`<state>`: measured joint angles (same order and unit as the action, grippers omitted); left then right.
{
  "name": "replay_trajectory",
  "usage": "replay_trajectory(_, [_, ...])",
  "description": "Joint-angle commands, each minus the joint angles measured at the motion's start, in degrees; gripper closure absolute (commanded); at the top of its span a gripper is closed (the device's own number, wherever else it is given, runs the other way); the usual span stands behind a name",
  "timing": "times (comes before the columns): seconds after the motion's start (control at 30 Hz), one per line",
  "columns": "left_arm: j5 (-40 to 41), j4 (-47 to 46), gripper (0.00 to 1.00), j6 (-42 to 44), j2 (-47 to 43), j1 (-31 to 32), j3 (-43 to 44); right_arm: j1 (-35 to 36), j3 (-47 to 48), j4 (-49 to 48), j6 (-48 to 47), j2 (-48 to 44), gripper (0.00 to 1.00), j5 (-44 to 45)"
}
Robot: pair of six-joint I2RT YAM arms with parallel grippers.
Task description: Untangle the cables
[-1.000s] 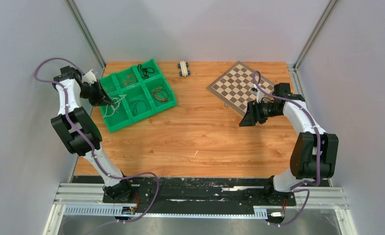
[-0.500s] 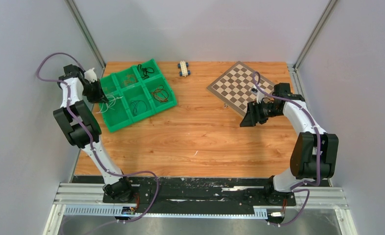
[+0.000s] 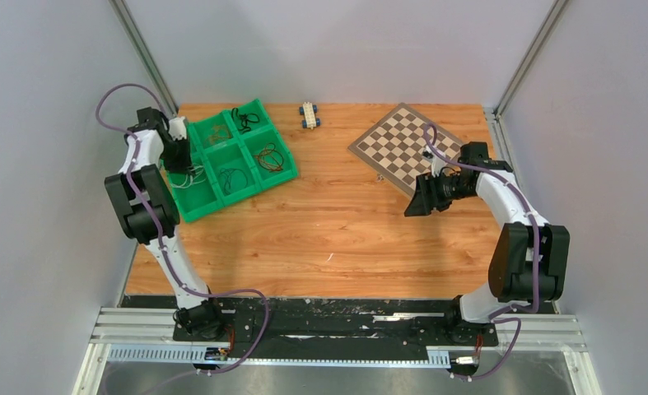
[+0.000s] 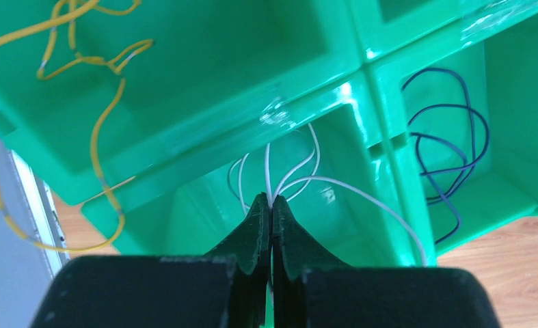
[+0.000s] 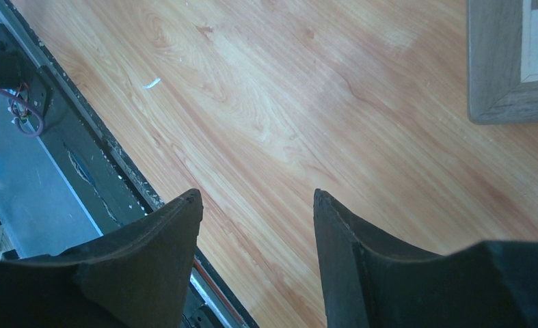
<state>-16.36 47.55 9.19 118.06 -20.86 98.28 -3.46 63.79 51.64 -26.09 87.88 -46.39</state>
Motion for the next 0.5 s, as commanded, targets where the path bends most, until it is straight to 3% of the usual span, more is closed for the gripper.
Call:
replay_trajectory(0.0, [2.9,-3.2,1.00,-4.2,1.8,1.2,-0.1,0.1,-1.1,0.3,-1.5,-3.0,0.40,0.2])
replay_trajectory(0.17, [-0.2,-6.1,1.00,-8.1,2.1,1.3,-2.0,0.1,-2.1,0.2,-1.6,-3.8,0.40,0.3])
replay_trajectory(0.3, [-1.2,-8.5,0.93,-10.2,1.7,1.3,-2.8,0.1,-2.3,0.3,-1.8,-4.0,0.40,0.3])
replay_trajectory(0.47, [-1.7,-9.0,0.72,-9.6,-0.3,1.3,-3.4,0.1,-2.5,0.3,-2.0,-4.3,0.40,0.3])
